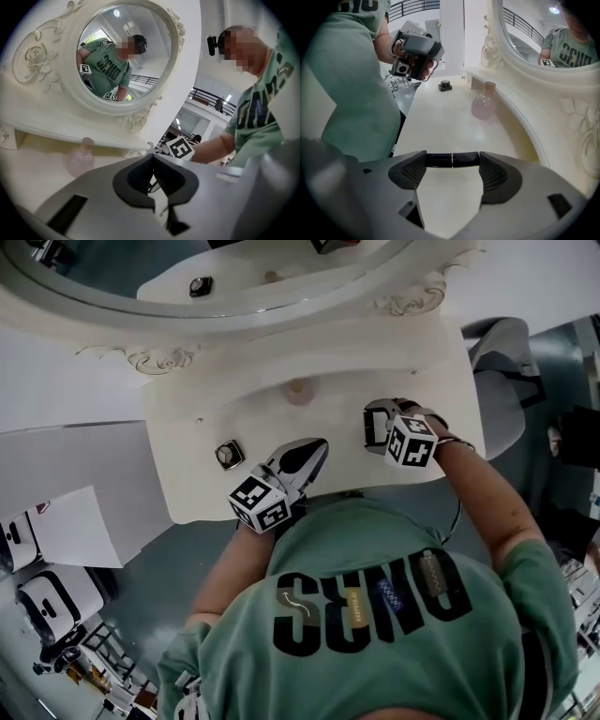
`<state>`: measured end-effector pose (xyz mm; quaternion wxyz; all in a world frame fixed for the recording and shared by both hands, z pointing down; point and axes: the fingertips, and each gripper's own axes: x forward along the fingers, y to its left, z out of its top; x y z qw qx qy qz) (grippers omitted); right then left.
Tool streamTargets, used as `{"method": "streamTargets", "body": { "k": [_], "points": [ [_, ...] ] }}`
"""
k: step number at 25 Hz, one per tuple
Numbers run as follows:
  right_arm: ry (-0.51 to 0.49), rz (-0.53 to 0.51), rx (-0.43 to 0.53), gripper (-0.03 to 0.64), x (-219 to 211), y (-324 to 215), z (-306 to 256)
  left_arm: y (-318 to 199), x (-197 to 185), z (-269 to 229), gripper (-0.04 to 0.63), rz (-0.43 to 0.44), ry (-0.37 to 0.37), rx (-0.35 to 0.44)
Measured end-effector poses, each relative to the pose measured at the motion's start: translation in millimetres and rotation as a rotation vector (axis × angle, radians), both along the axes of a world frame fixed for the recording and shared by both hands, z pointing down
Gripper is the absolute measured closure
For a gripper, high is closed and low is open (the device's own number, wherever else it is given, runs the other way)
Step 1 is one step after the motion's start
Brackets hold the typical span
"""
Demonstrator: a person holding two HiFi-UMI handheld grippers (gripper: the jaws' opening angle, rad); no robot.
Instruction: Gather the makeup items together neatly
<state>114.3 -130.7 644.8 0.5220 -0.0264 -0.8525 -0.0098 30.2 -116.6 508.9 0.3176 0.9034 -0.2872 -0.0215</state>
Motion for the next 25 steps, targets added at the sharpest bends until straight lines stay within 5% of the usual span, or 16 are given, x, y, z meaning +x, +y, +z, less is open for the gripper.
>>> {"method": "streamTargets", "body": {
  "k": [15, 25],
  "points": [
    [0.062, -0.065, -0.016, 0.272, 30, -1, 44, -1, 29, 5, 0.592, -0.098, -0.042, -0.026],
    [-0.106, 0.026, 0.025, 0.27, 15, -7, -13, 11, 16, -6, 0.592, -0.109, -0.045, 0.0]
  ]
}}
